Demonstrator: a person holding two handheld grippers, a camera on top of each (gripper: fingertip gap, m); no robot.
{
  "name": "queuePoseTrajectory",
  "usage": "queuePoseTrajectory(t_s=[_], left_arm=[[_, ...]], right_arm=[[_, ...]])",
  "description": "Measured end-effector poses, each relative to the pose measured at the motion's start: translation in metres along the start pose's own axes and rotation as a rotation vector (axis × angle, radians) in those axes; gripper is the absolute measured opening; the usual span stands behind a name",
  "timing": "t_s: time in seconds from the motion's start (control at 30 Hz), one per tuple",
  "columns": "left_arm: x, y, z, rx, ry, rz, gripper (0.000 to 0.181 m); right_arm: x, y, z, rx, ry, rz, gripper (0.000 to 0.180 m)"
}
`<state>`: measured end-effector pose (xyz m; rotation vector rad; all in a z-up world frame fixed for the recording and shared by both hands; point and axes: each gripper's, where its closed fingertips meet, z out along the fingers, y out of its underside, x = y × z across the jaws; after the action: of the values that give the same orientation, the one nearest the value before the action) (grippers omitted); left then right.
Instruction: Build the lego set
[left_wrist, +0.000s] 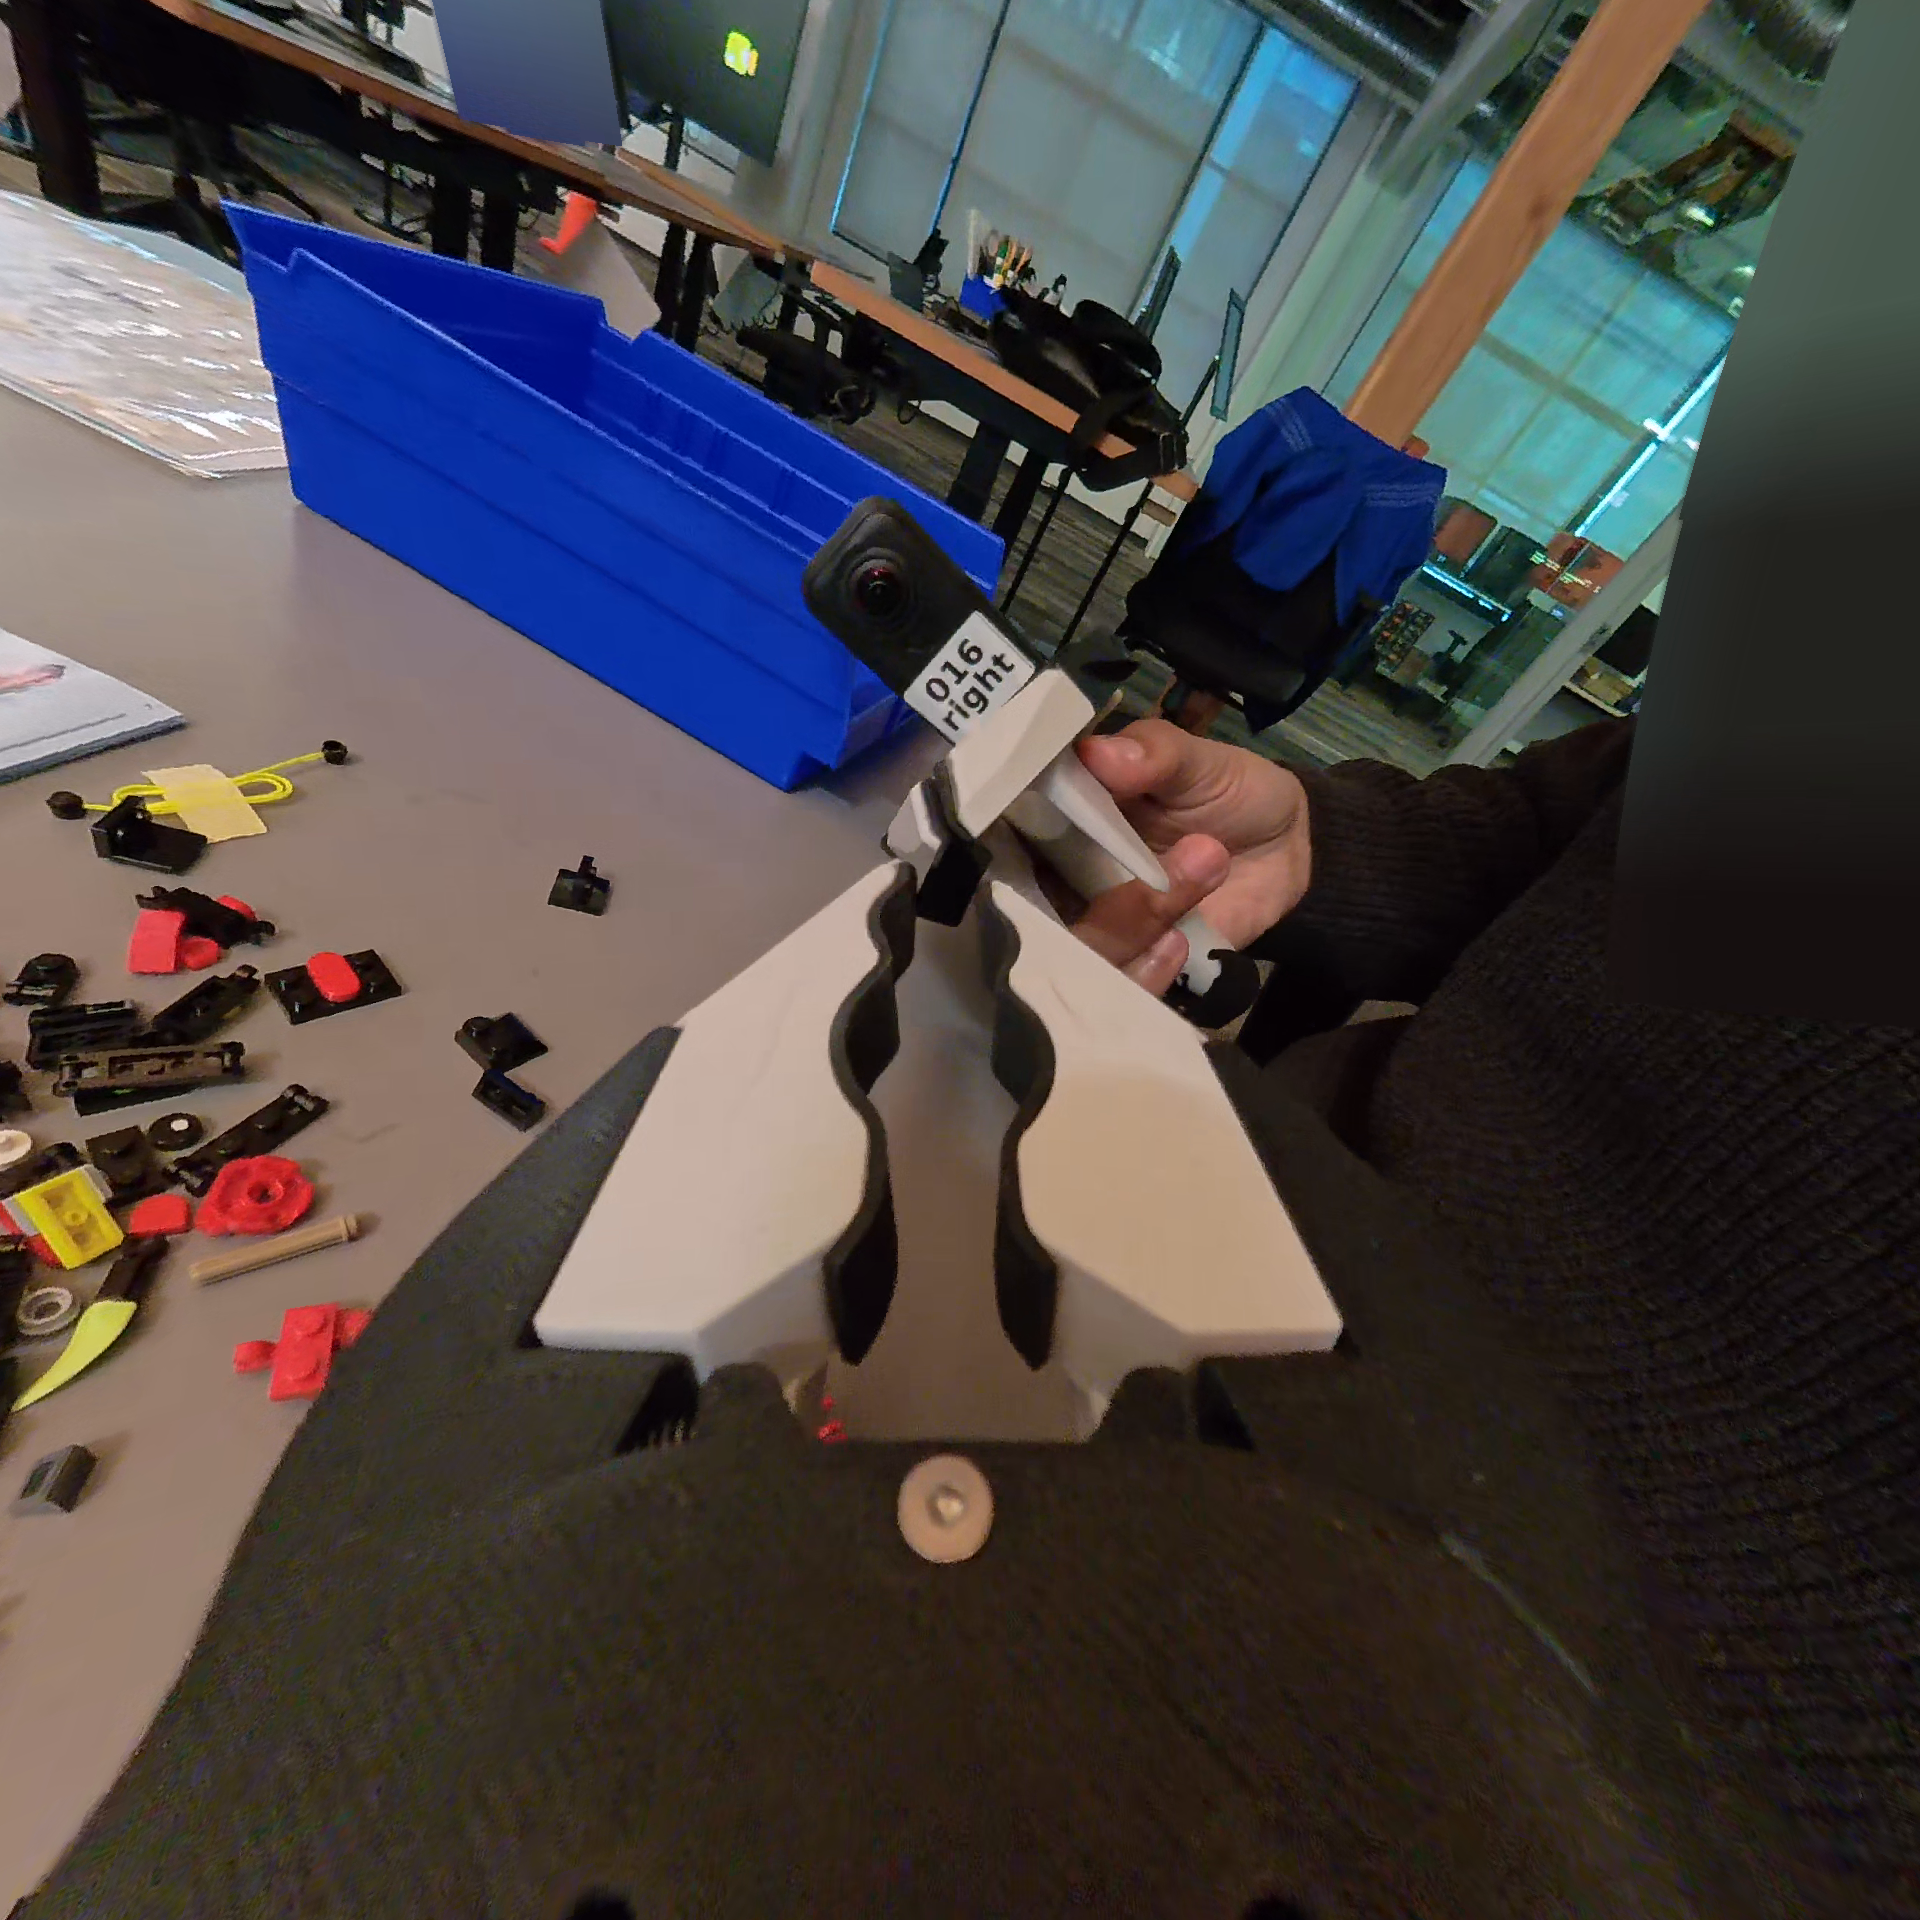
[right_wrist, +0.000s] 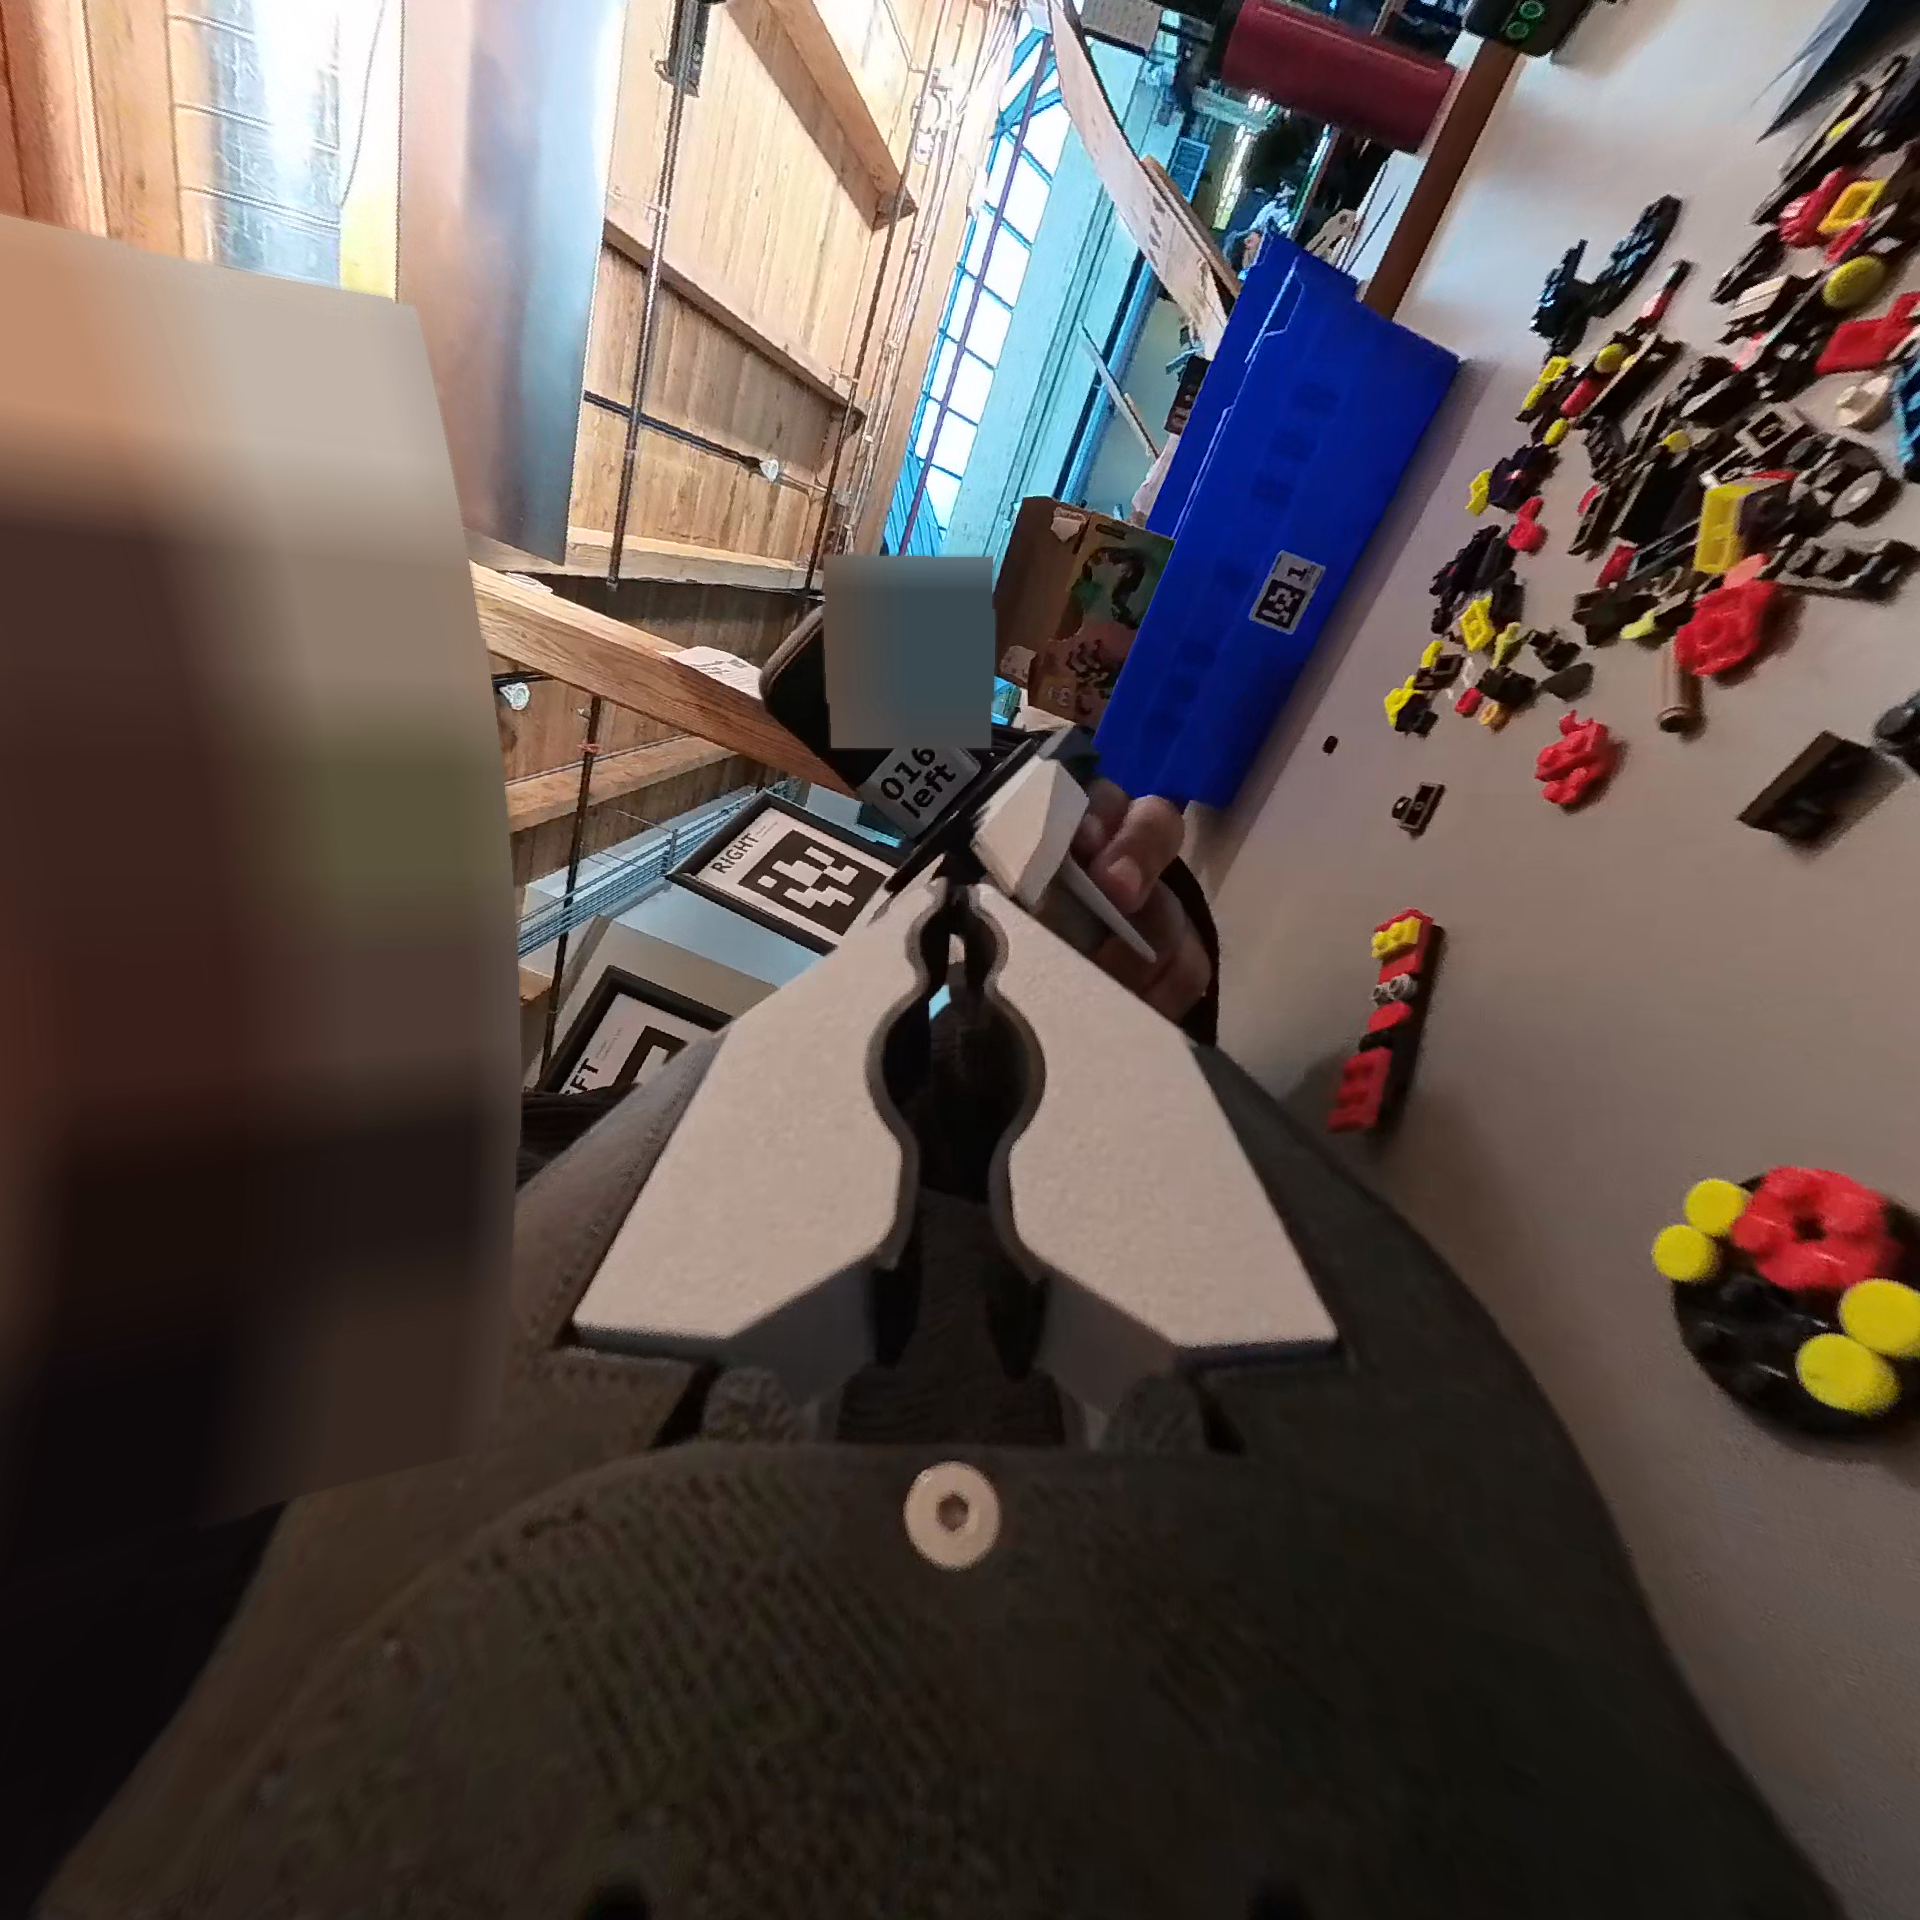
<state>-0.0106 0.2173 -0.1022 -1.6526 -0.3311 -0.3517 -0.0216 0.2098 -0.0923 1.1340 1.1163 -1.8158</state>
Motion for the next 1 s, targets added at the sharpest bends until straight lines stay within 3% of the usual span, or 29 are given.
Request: queuePoseTrajectory(t_s=[0.03,0.33,0.47,0.6,0.9,1.0], left_arm=[[0.0,0.001,0.0,-0.001,0.002,-0.004,0.008],[-0.013,-0.008,-0.008,0.079,0.019,-0.172,0.007],[-0.021,-0.006,-0.01,0.084,0.001,-0.226,0.007],[-0.022,0.001,-0.006,0.041,-0.034,-0.172,0.007],[-0.024,0.015,0.001,-0.059,-0.109,-0.07,0.007],[-0.02,0.021,0.005,-0.095,-0.115,-0.025,0.007]], right_arm=[[0.001,0.0,0.0,0.003,0.01,-0.004,0.0],[0.003,-0.003,-0.001,0.005,0.072,-0.087,0.001],[0.013,0.0,-0.002,-0.039,0.183,-0.213,0.004],[0.023,0.002,-0.003,-0.083,0.305,-0.351,0.005],[0.029,0.001,-0.004,-0.088,0.378,-0.429,0.014],[0.032,0.003,-0.004,-0.108,0.398,-0.444,0.006]])
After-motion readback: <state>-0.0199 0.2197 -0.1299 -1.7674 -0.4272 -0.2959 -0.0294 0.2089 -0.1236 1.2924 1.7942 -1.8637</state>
